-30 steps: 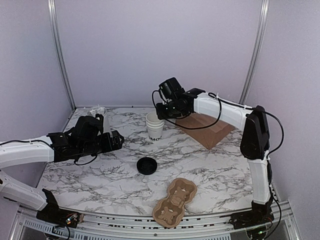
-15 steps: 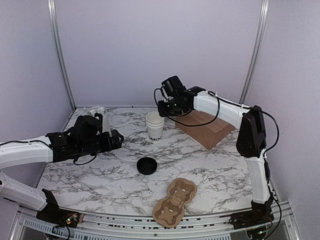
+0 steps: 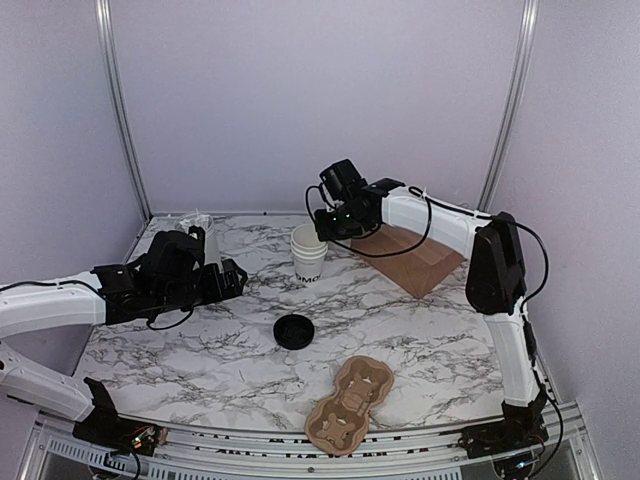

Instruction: Pack the takeout coffee

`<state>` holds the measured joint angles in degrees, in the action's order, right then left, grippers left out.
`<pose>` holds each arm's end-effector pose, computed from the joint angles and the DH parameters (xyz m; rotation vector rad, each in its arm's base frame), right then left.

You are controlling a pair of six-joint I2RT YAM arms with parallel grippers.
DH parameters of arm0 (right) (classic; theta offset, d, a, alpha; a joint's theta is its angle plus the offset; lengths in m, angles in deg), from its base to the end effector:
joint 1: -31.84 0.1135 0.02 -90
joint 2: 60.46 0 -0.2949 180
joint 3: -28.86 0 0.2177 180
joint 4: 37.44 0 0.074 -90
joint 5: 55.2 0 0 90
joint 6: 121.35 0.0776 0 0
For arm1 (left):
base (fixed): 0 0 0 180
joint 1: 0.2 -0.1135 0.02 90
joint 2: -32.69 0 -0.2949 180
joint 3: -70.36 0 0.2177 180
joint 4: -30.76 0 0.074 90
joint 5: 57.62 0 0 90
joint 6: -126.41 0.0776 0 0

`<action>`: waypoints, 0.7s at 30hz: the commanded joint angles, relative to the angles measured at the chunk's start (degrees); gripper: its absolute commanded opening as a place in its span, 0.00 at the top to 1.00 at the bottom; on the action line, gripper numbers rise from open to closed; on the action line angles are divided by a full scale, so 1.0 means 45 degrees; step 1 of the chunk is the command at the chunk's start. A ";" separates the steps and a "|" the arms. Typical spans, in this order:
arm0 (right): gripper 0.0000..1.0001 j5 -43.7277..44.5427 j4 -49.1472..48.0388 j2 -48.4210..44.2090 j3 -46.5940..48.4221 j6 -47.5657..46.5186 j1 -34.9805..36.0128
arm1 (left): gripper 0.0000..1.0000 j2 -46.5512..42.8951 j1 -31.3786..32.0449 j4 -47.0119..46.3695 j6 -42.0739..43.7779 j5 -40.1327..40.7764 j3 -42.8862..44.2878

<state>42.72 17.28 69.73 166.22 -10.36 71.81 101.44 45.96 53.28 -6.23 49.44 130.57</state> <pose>0.4116 0.3311 0.2546 -0.3343 2.3935 0.3318 0.1933 -0.1684 0.2796 -0.1156 2.1450 -0.6169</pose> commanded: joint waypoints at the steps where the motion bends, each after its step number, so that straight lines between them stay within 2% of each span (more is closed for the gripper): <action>1: 0.99 0.0082 0.0182 -0.0196 0.0622 0.0013 0.0035 | 0.01 -0.0053 0.0057 0.0171 0.0079 0.0179 0.0059; 21: 0.98 -0.0361 0.0183 -0.1041 0.0391 0.0028 0.0136 | 0.01 0.0071 0.0057 0.0171 0.0042 0.0001 0.0158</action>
<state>42.52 18.68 67.92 166.86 -10.38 72.11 101.55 45.96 53.28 -6.23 49.37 130.57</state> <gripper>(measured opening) 0.009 0.992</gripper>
